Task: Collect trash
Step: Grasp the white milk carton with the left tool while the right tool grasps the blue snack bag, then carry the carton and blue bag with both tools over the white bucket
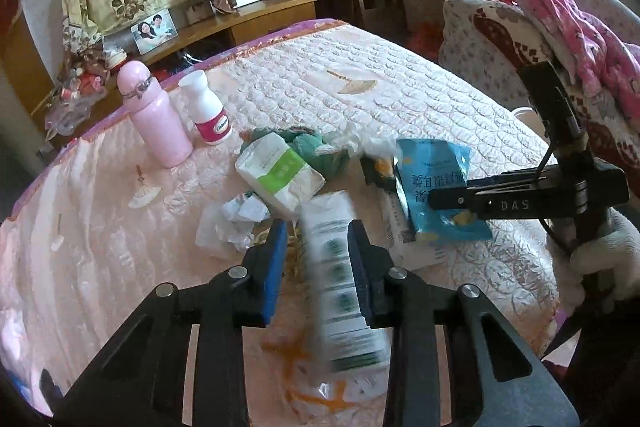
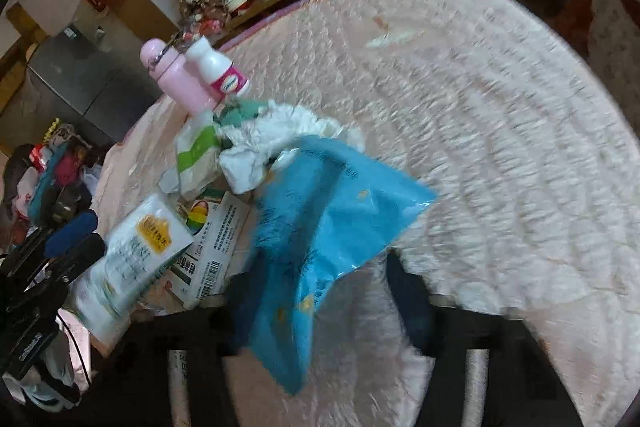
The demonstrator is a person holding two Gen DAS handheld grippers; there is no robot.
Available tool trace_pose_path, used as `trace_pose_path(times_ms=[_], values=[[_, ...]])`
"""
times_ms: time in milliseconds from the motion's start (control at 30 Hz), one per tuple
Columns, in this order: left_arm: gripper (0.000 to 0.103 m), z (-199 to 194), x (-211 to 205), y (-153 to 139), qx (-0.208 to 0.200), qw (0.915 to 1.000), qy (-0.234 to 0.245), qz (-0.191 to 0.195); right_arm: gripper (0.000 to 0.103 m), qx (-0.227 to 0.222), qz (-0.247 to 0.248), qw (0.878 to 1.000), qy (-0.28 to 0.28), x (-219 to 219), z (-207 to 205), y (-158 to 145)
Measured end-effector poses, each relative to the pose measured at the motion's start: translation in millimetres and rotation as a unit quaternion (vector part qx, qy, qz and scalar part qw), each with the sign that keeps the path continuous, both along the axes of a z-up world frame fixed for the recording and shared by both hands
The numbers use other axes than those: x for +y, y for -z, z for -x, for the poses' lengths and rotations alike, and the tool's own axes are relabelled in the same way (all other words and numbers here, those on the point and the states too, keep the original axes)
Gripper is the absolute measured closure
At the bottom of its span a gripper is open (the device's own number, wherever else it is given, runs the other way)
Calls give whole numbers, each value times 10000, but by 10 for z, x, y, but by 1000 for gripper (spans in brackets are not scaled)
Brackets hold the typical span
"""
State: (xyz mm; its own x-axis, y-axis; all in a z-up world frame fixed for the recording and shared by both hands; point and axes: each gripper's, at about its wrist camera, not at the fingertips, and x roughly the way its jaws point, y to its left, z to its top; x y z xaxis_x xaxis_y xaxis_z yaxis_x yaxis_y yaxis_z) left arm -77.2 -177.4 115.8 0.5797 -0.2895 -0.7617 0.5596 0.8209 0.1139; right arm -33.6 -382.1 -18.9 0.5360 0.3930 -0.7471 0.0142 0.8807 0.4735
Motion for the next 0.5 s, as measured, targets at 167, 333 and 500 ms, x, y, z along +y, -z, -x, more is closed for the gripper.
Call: trace_pose_path(times_ms=[167,333,500], values=[[73,-53,85,93,339,9991,-135,200,82,-357,128,9993,65,-146,190,-208],[45,-8,80,162,566,9978,-186,300,82,-570,361,9977,67,-311,374,-404],[42,5,1,314,521,9979,-380,-88,82,-608,340,9976,-20,-377,538,-449]])
